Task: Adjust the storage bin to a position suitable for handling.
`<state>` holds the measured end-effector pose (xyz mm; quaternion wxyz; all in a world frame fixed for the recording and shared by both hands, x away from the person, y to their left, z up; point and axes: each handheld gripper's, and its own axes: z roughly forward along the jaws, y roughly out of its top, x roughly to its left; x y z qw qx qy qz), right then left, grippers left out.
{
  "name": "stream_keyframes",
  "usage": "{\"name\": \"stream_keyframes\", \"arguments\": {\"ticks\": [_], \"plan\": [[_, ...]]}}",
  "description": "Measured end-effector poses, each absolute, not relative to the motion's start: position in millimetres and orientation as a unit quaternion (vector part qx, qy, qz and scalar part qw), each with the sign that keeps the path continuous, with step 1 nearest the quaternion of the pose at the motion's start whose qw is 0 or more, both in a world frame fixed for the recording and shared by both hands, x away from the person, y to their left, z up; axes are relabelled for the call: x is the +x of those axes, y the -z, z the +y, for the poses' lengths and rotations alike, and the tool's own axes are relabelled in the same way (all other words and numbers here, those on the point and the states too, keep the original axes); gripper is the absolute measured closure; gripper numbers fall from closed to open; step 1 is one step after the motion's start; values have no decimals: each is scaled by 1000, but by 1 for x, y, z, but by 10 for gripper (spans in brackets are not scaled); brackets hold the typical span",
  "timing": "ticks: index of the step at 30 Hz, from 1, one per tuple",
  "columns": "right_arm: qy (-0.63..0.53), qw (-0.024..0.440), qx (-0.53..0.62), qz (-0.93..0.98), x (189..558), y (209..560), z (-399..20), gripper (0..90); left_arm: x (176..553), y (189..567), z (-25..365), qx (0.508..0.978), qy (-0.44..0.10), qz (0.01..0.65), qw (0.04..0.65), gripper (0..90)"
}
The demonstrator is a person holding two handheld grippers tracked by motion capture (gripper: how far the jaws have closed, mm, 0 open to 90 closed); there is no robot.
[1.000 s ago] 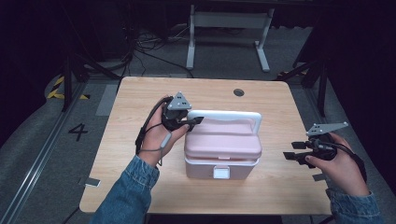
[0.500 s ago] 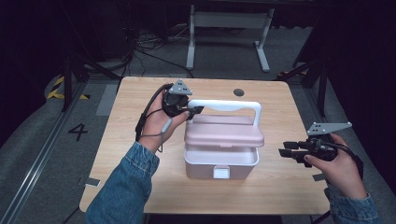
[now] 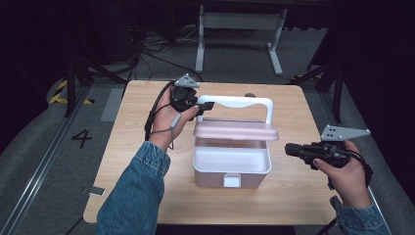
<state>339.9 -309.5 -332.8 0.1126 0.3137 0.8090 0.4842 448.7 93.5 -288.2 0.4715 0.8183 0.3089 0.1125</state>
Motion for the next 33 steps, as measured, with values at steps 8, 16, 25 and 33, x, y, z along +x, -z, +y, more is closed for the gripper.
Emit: {"name": "stream_keyframes", "arguments": {"ticks": [8, 16, 25, 33], "plan": [[-513, 129, 292, 797, 341, 331, -294, 863, 456, 289, 92, 812, -120, 320, 473, 727], [-550, 137, 274, 777, 346, 331, -277, 900, 452, 290, 93, 810, -119, 325, 474, 727], [-551, 164, 278, 769, 347, 332, -272, 900, 448, 289, 101, 810, -121, 326, 473, 594], [-548, 162, 279, 771, 348, 333, -272, 900, 432, 282, 122, 804, -138, 317, 484, 472]]}}
